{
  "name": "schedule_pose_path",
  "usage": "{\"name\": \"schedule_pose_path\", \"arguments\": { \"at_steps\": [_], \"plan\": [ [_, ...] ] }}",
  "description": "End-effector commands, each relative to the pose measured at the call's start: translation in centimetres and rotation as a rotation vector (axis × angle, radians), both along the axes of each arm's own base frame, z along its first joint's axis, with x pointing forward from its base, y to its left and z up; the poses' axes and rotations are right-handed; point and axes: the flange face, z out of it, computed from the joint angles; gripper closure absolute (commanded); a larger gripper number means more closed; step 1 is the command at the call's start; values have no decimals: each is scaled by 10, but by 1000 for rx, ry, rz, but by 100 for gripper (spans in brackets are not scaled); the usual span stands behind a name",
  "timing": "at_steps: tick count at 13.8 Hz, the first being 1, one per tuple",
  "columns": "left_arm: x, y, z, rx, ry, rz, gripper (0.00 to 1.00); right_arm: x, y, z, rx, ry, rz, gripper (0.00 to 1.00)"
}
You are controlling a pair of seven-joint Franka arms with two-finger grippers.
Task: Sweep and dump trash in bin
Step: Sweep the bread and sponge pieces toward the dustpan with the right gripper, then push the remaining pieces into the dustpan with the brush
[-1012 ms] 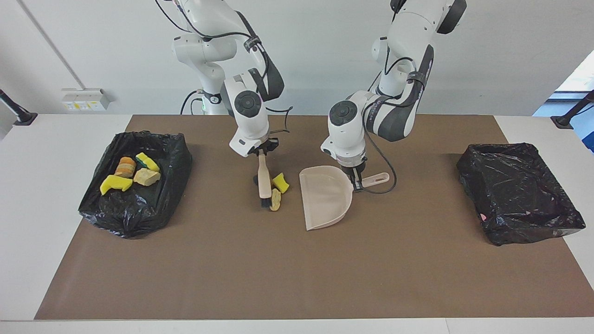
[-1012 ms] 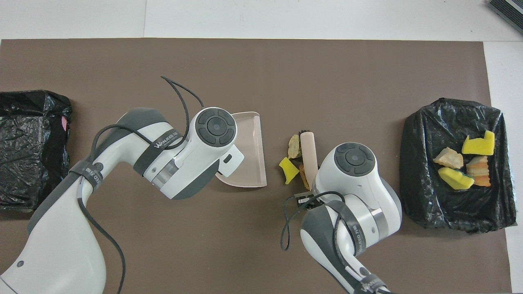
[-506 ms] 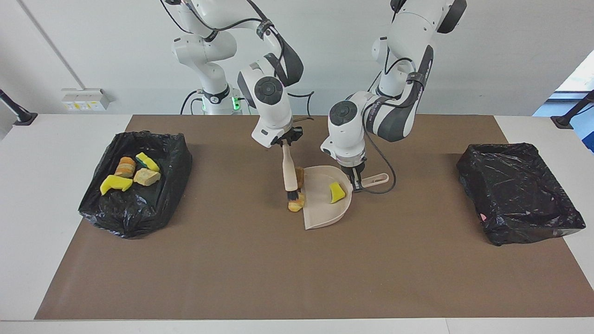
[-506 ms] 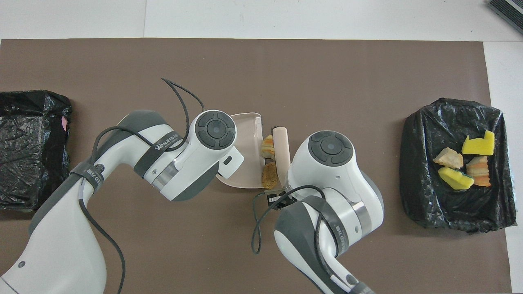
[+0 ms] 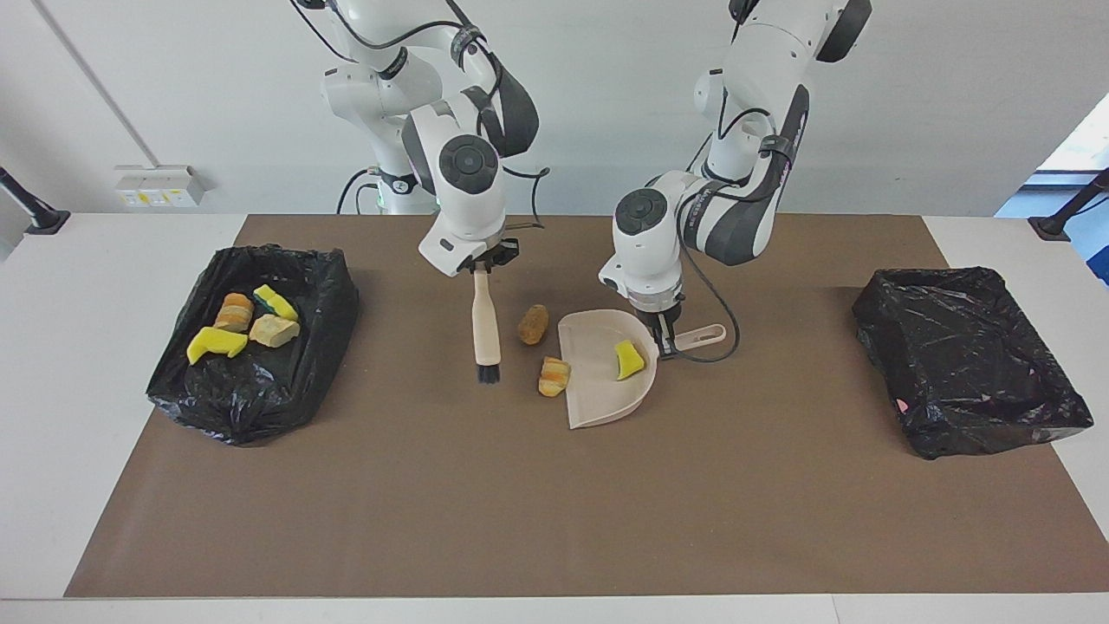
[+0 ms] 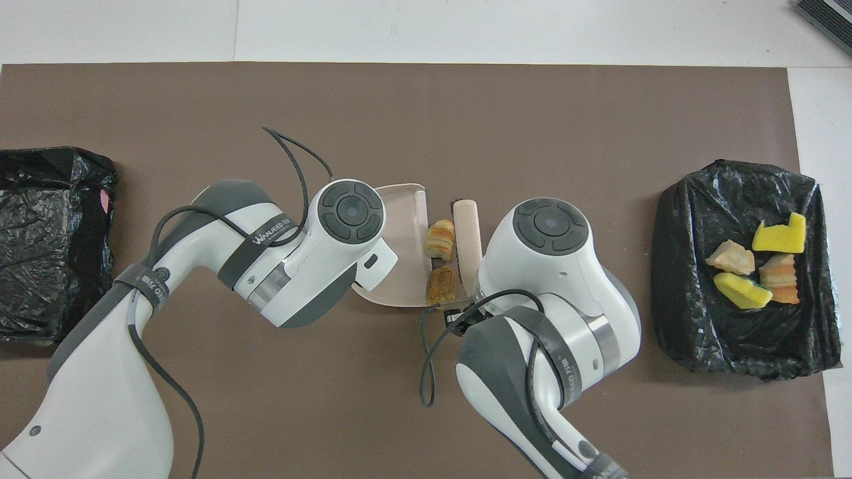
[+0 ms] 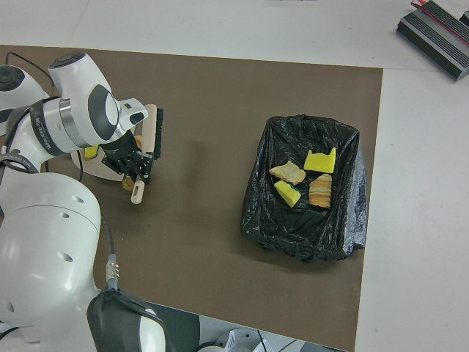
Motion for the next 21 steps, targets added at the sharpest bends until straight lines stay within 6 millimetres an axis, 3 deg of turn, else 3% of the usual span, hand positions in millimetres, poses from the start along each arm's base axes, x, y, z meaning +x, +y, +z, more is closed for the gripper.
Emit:
{"name": "schedule_pose_path", "arguments": {
  "at_steps": [1, 5, 8, 10, 14, 21],
  "plan": [
    [-10, 3, -1, 11, -16, -20, 100, -17, -6, -39, -72, 45, 34, 100],
    [-11, 4, -2, 14, -13, -20, 100, -37, 33, -68, -76, 98, -9, 100],
    [-12, 3, -1, 15, -15, -22, 100, -43, 47, -70, 24, 149, -54, 100],
    [-12, 5, -1, 16, -15, -20, 100, -50, 69, -73, 101, 161, -83, 100],
    [-13, 4, -1, 16, -15, -21, 100, -30, 80, -72, 261, 184, -213, 100],
    [-14, 4, -2, 17, -12, -23, 100, -6, 116, -40, 462, 201, -328, 100]
  ]
}}
